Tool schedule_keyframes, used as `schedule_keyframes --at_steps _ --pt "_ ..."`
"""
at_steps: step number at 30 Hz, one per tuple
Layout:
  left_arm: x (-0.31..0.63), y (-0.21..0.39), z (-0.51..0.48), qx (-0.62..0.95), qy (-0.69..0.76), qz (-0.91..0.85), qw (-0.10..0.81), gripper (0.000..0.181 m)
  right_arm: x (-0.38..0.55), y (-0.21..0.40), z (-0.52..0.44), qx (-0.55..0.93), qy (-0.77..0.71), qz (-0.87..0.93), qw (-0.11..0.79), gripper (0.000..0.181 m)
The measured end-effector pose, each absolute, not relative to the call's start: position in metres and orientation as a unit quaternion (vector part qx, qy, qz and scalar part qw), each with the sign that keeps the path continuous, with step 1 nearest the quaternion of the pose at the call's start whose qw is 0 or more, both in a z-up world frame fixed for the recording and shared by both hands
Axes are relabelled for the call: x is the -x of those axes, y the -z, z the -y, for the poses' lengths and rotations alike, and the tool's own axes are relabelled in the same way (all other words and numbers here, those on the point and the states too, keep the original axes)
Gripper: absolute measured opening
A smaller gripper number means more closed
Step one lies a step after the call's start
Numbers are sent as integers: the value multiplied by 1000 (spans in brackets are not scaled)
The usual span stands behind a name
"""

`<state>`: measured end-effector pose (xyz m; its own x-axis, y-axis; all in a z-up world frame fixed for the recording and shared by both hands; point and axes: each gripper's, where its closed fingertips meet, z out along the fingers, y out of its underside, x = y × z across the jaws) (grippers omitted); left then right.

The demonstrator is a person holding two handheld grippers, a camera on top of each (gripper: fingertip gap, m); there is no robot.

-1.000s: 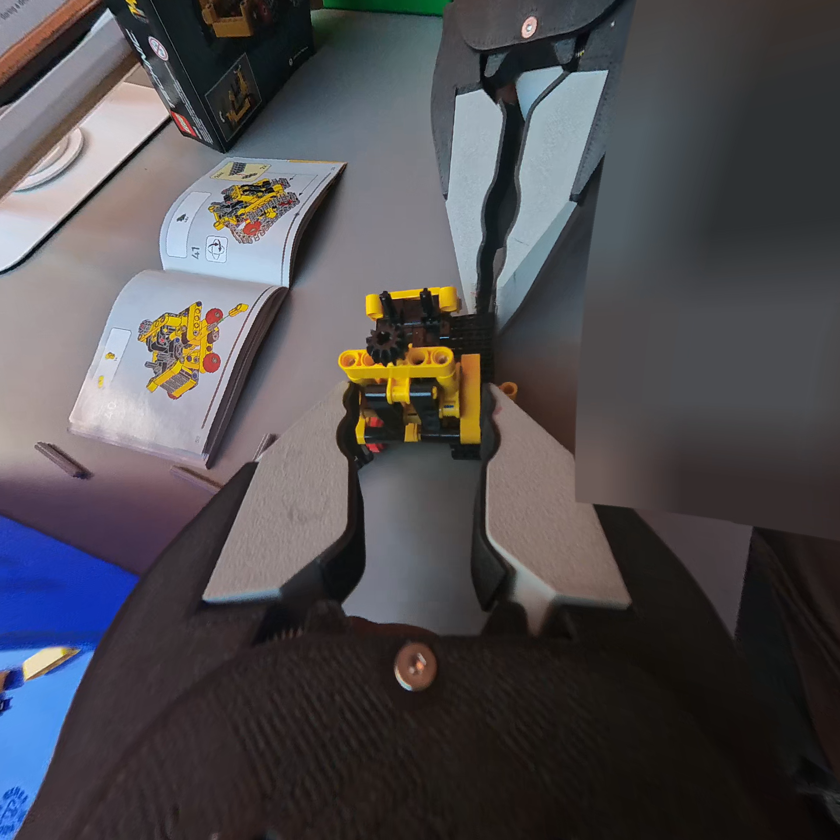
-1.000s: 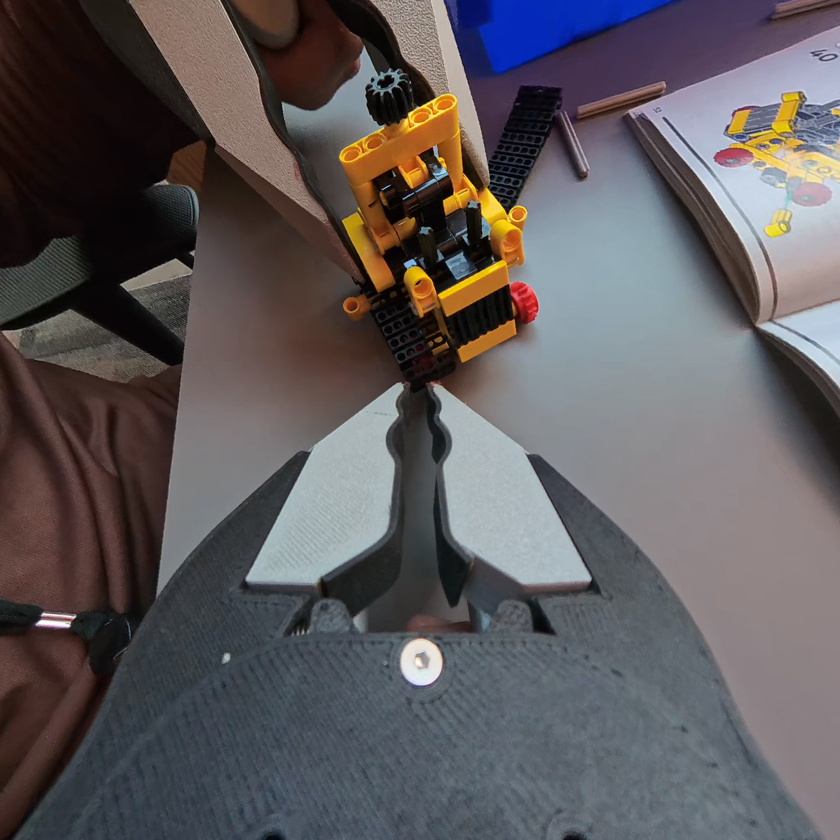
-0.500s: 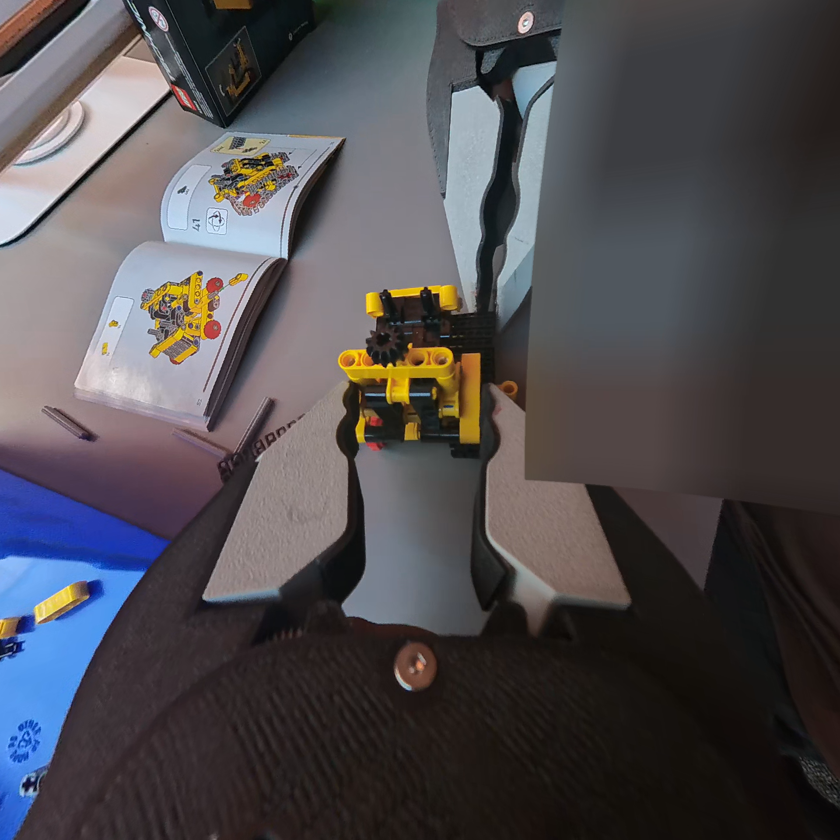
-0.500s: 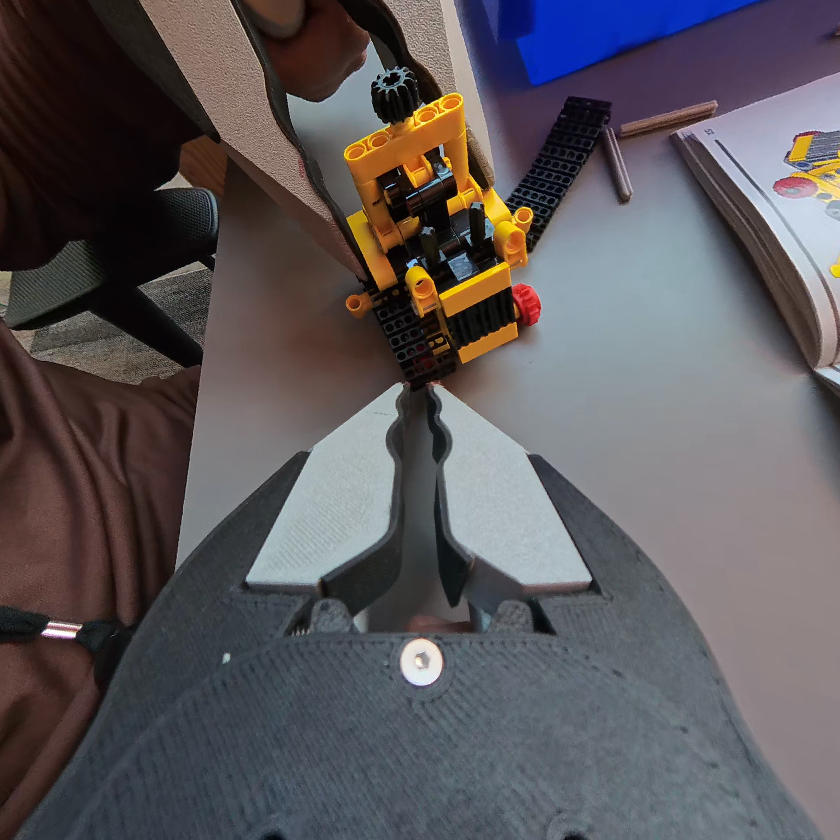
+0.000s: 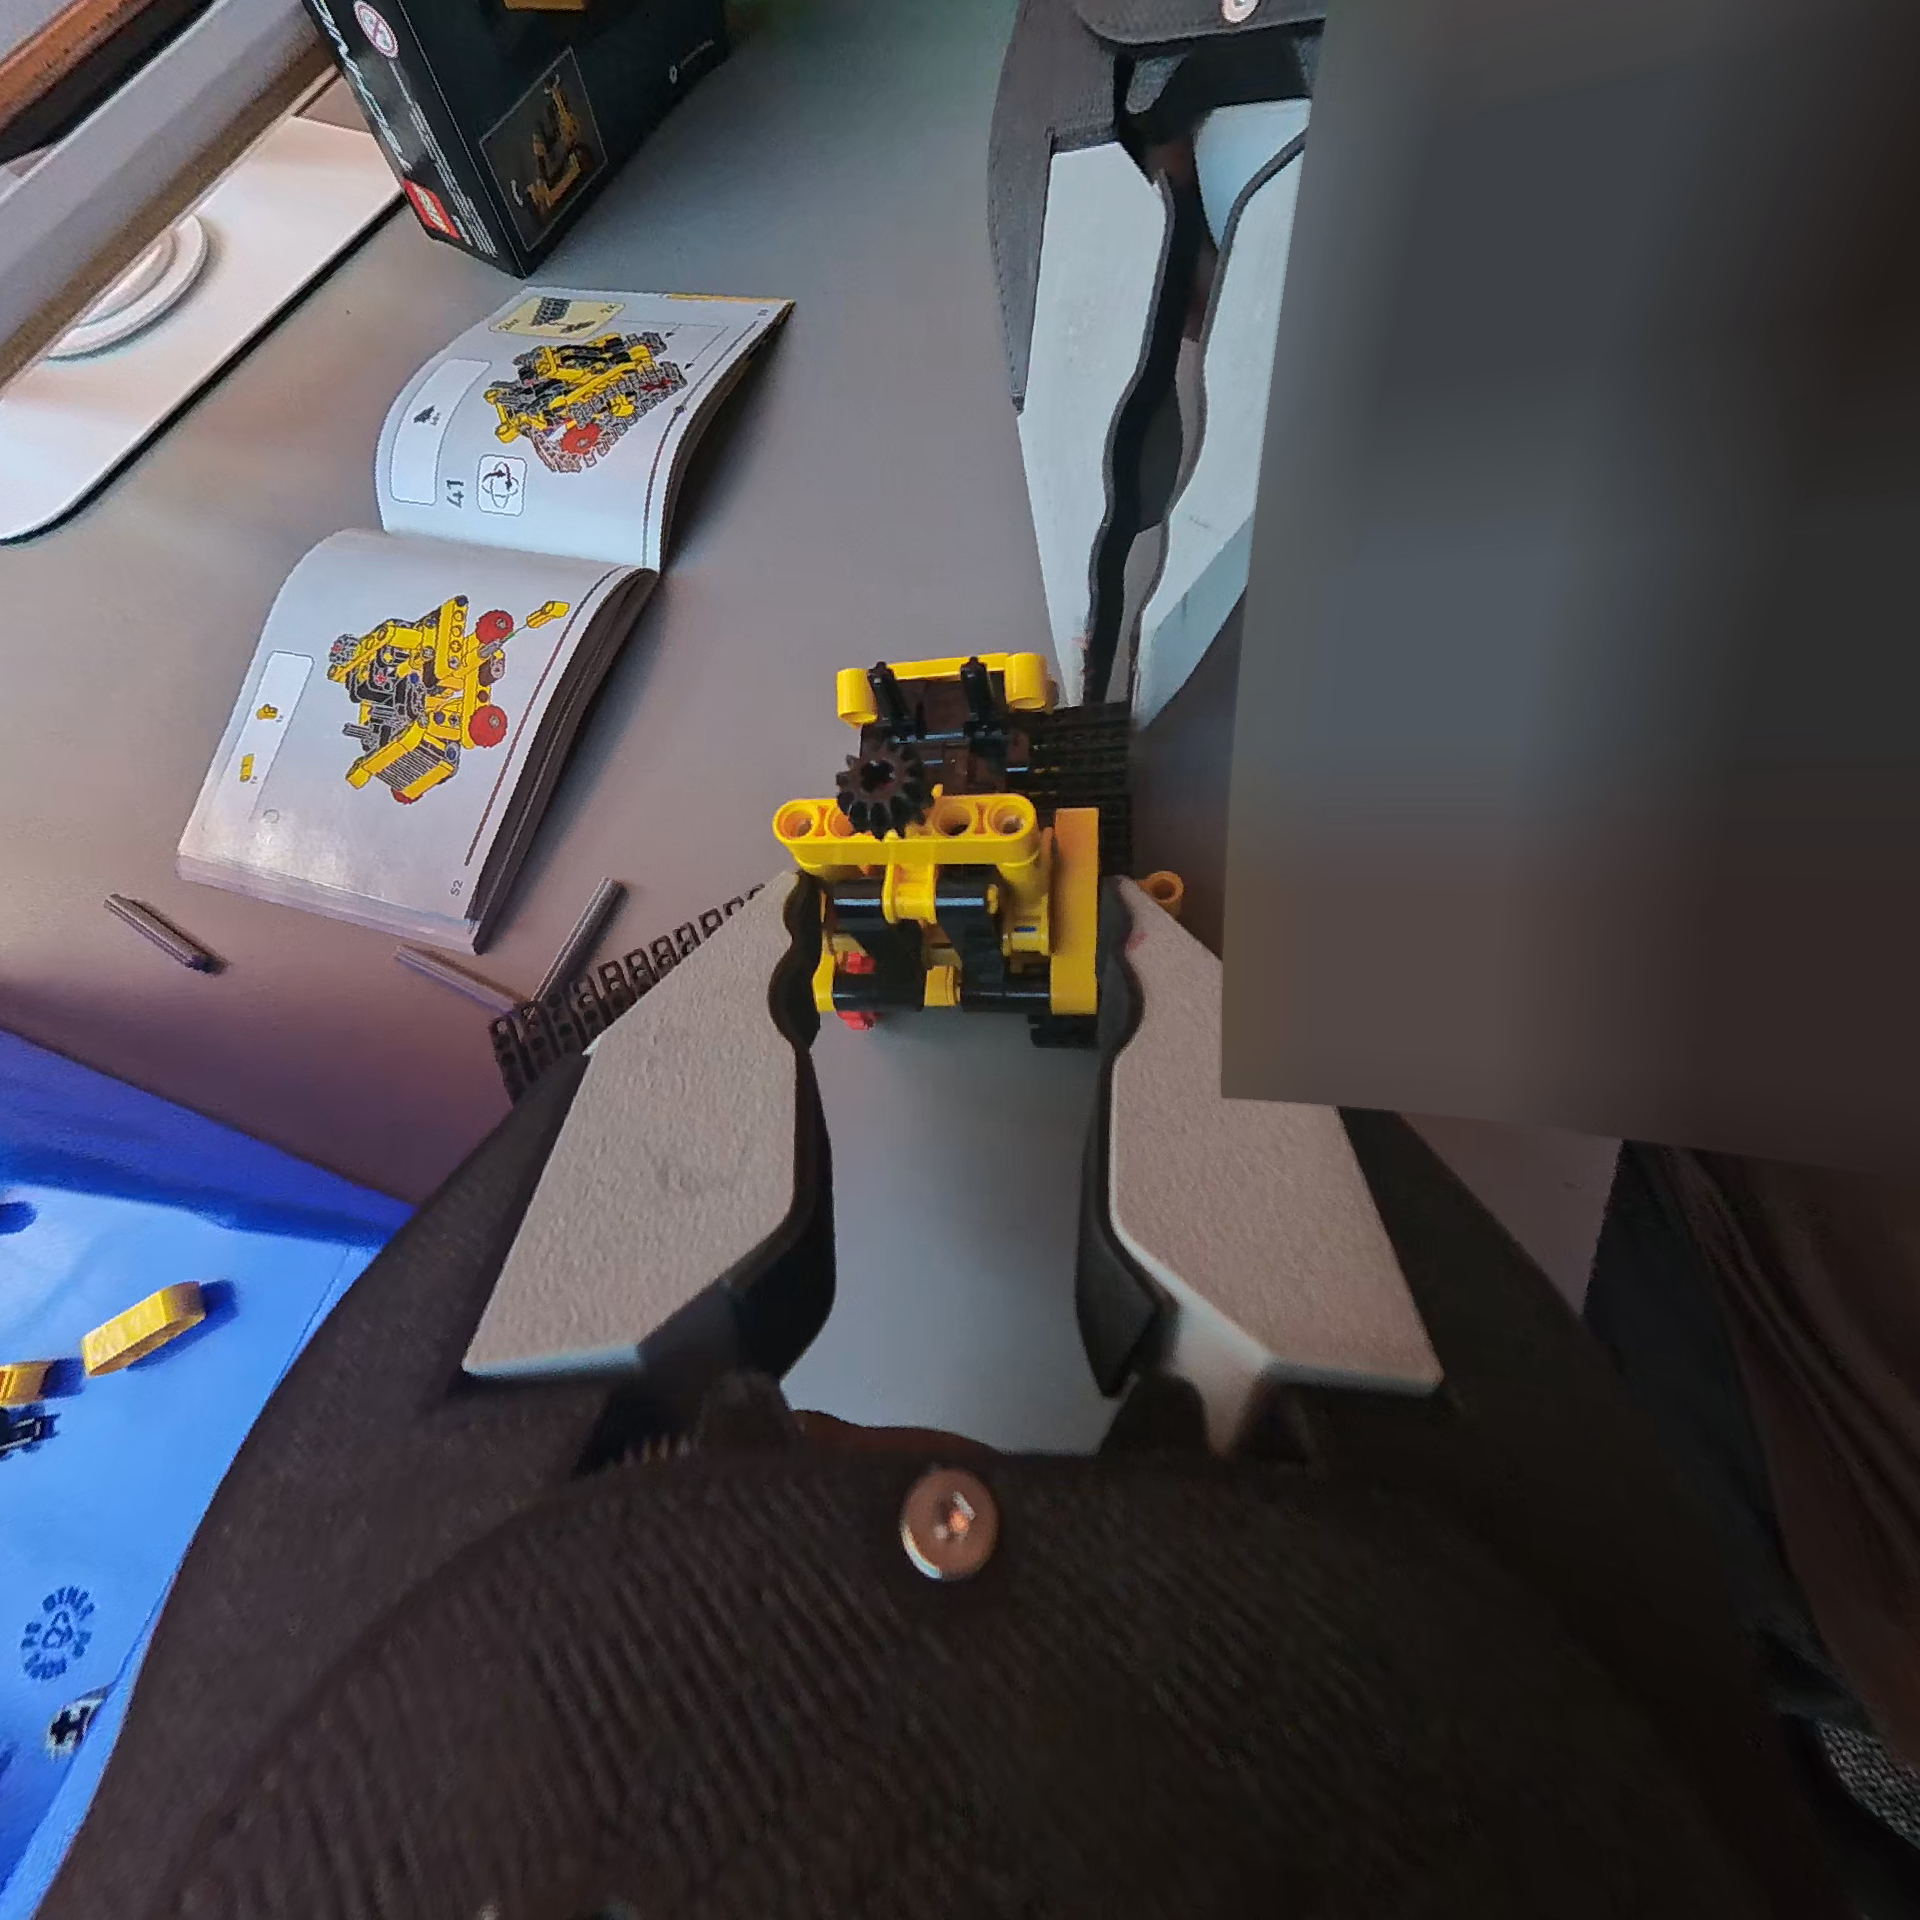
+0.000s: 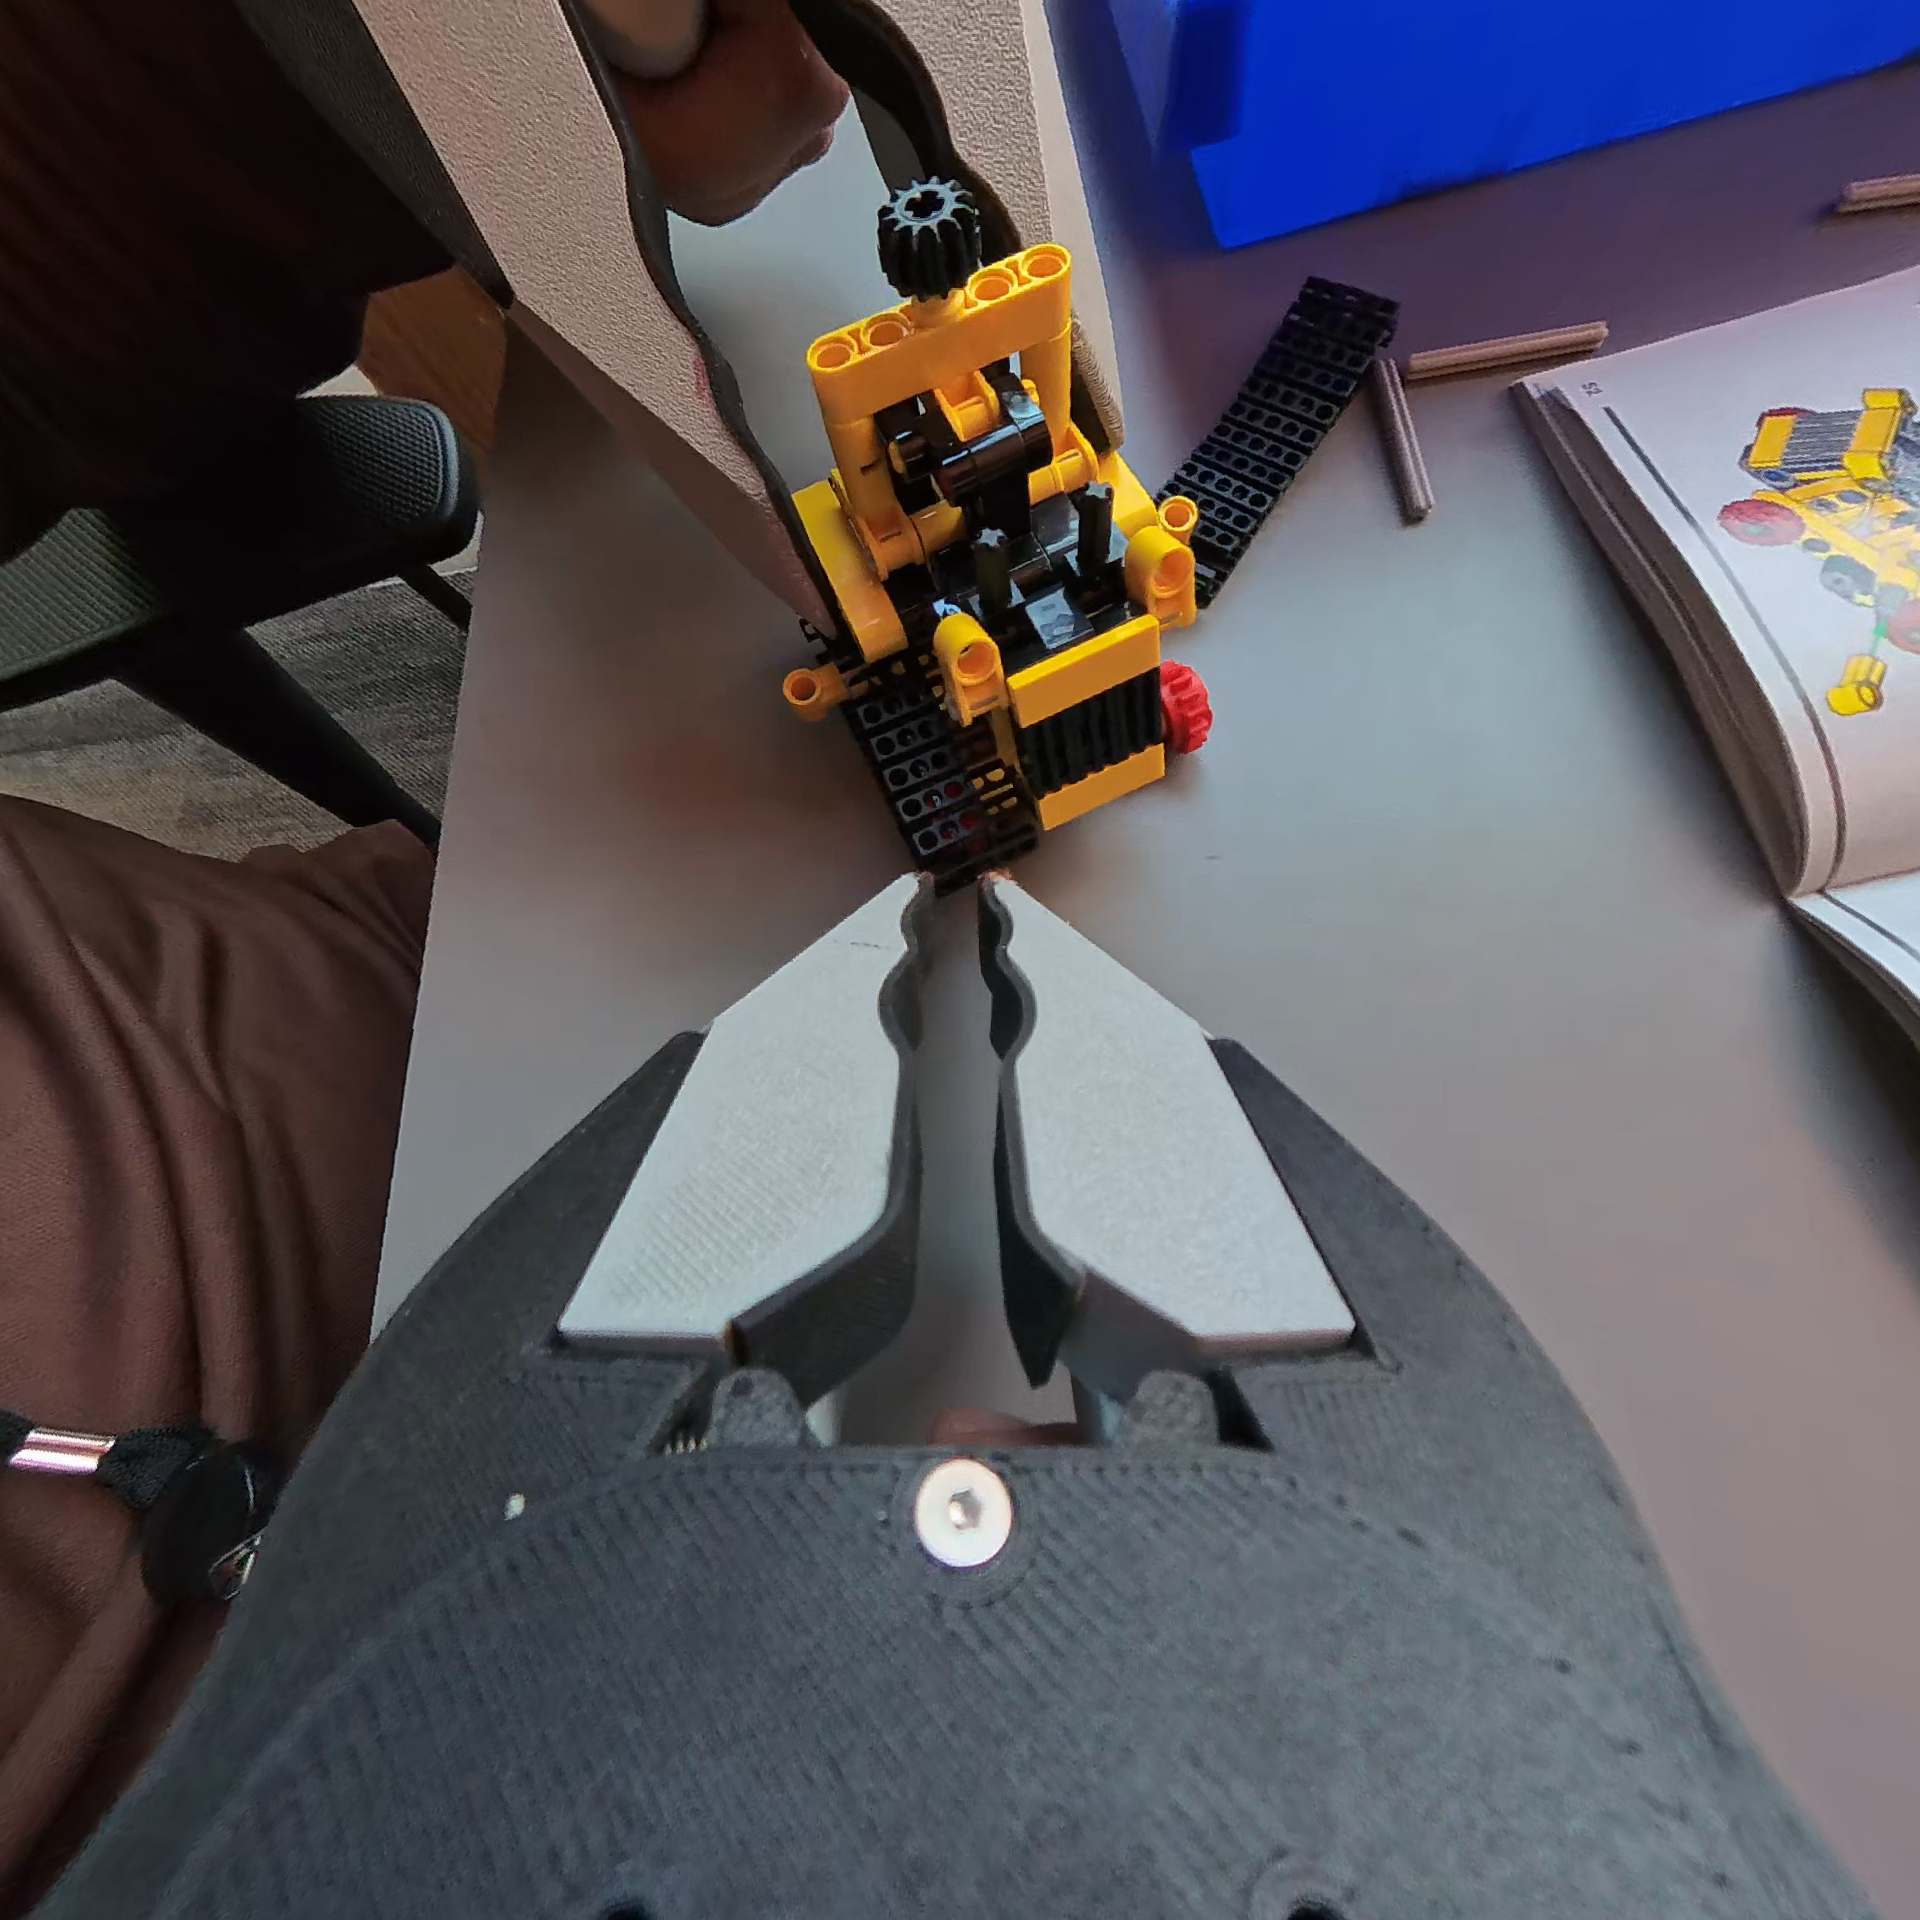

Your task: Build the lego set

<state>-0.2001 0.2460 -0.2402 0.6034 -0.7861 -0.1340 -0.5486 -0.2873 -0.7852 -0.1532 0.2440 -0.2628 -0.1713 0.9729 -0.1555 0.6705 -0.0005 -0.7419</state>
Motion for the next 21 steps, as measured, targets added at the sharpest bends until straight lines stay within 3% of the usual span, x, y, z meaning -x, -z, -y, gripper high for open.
schedule_keyframes --at_steps 13,21 --pt "205 240 -240 792 143 -420 421 51 157 258 -239 601 -357 680 221 5" --pt "204 239 -240 788 141 -416 432 52 154 260 -239 599 -360 681 218 15"
